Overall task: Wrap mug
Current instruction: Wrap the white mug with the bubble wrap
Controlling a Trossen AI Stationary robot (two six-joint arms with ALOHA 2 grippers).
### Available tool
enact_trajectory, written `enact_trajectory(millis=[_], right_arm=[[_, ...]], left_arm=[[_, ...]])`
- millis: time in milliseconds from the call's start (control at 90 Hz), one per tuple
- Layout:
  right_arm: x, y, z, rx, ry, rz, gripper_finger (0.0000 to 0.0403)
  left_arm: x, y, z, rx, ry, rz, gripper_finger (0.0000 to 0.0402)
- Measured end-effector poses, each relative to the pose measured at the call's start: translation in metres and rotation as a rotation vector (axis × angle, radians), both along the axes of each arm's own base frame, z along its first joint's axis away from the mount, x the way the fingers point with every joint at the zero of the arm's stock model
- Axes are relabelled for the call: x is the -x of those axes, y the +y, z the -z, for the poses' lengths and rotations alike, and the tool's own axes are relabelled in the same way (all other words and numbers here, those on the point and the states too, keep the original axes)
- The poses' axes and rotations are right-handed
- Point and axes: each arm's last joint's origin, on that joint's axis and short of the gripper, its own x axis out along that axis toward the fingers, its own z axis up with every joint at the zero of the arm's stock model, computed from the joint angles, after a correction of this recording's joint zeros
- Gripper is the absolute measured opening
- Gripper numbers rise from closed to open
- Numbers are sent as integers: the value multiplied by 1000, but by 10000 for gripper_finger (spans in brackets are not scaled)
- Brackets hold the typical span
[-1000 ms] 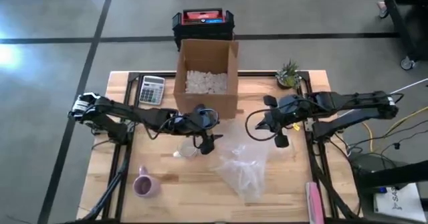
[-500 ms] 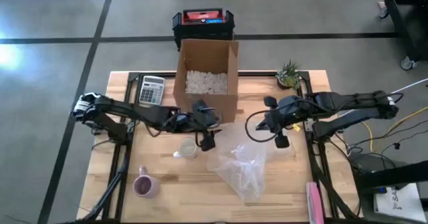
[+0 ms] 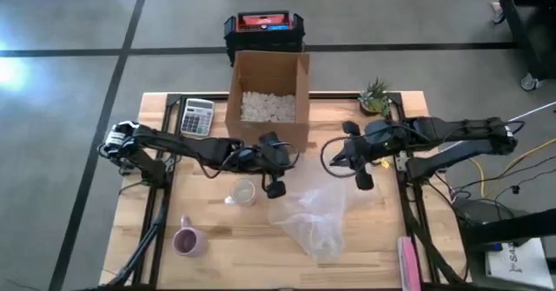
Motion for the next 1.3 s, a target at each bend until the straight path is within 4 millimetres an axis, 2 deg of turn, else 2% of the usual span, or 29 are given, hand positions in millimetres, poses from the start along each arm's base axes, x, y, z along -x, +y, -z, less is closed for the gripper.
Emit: enact_trajectory(millis=[89, 178, 322, 456, 544, 689, 767, 856, 944, 1011, 1067, 1167, 1300], right_arm=[[12, 0, -22, -60, 40, 28, 71], [23, 0, -39, -112, 72, 28, 111], [25, 8, -39, -200, 100, -29, 165], [2, 28, -3, -206, 114, -103, 187], [-23, 42, 34, -161, 112, -138, 189], [-56, 54, 91, -38, 100, -58, 181], [-69, 59, 122, -14, 156, -37, 172], [-70, 64, 151, 13, 324, -33, 160], [-52, 67, 174, 63, 644, -16, 147], [-36, 68, 179, 111, 845, 28, 137], [-27, 71, 173, 138, 922, 58, 128], [-14, 77, 158, 133, 942, 103, 113], [-1, 84, 147, 83, 848, 136, 99]], left_arm=[[8, 2, -16, -31, -6, -45, 5], [13, 6, -21, -41, -3, -74, 4], [13, 9, -20, -31, -1, -91, 1], [11, 9, -19, -23, -6, -94, 1], [11, 9, -19, -23, -6, -95, 1], [11, 9, -18, -23, -6, -95, 1], [11, 9, -18, -23, -7, -95, 1], [11, 9, -18, -23, -7, -95, 1], [11, 9, -19, -22, -10, -95, 1], [13, 8, -21, -21, -16, -92, 1], [14, 7, -22, -20, -19, -89, 1], [15, 6, -24, -18, -23, -86, 0], [20, 6, -31, -10, -42, -87, 0]])
